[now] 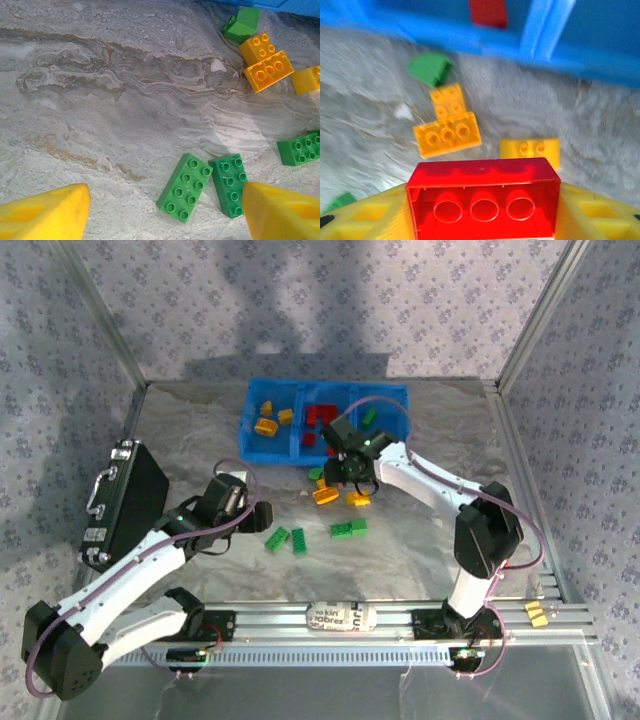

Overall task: Sort the legos into containers by color
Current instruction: Place the lego in the container, then pick up the lego from the middle-left of the table.

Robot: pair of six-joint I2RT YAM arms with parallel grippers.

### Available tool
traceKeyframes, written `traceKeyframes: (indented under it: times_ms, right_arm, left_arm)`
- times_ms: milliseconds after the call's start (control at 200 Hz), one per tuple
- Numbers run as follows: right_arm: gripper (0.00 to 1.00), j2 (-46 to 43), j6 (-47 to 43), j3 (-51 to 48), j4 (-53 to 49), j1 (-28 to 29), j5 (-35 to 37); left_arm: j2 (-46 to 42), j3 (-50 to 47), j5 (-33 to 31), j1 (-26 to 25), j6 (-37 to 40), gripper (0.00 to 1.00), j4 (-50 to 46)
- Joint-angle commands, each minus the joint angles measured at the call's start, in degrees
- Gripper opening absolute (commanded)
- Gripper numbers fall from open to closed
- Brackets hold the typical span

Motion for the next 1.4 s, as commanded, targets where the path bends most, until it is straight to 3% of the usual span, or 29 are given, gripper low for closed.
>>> traceKeyframes:
  times_ms: [0, 140, 245, 290, 445, 775, 1394]
  right_arm:
    - [0.59, 3.01, -4.32, 9.12, -4.03, -2.51, 0.92]
    - [0.62, 12.83, -7.78, 24.31, -5.54, -6.67, -3.06]
    - [0.85, 20.92, -9.42, 37.08, -12.0, -8.34, -4.43]
    - [0.9, 21.36, -9.54, 38.46, -13.16, -8.03, -2.36]
    - [0.96, 10.04, -9.23, 22.33, -1.83, -6.69, -2.21]
    - [0.95, -5.19, -7.87, 0.1, 4.33, -6.78, -3.89]
    - [0.94, -20.03, -5.32, -17.33, 8.95, -10.9, -6.01]
  left_arm:
    - [-1.38, -0.57, 0.45, -1.18, -1.54, 0.79, -0.38]
    - [-0.75, -0.46, -0.67, -3.91, -2.61, 0.79, -0.44]
    - [0.32, 0.09, -1.19, -6.02, -3.17, 0.79, -1.45]
    - [0.66, 0.1, -1.32, -6.92, -3.25, 0.79, -1.85]
    - [2.11, -0.67, -1.13, -9.17, -3.72, 0.79, -2.31]
    - [11.44, -3.3, 2.58, -10.65, -4.79, 0.77, 1.17]
    - [25.4, -3.53, 4.11, -10.62, -5.39, 0.65, 6.27]
